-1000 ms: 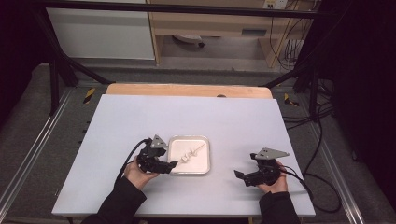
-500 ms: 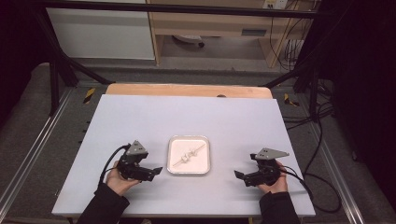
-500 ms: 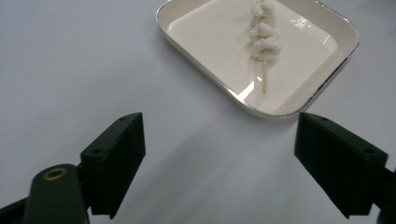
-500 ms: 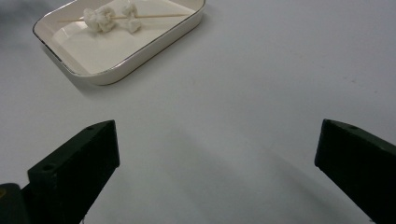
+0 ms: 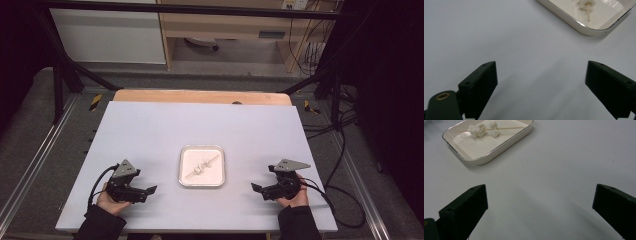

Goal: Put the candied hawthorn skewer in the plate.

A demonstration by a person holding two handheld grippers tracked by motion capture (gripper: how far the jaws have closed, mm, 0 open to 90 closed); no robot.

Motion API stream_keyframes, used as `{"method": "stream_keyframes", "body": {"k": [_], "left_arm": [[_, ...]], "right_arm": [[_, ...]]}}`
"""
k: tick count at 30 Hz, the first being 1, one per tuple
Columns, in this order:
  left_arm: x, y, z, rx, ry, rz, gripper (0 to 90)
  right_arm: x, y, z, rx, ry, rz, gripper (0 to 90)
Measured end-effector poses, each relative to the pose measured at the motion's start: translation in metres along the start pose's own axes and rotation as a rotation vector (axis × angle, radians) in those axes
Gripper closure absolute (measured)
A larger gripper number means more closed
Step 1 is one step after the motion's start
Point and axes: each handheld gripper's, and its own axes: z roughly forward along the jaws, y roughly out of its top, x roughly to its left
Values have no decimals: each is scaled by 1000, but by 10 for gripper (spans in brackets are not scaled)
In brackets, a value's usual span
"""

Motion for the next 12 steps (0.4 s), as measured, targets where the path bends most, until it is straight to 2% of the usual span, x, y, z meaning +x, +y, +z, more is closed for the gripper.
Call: {"method": "stream_keyframes", "body": {"k": [5,12], "left_arm": [[5,-4,-2,-15,8,-15,108],[4,-4,-1,-4,10,4,108]], "right_arm": [[0,0,1,6,5,3,5],[1,-1,3,21,7,8,5]]}}
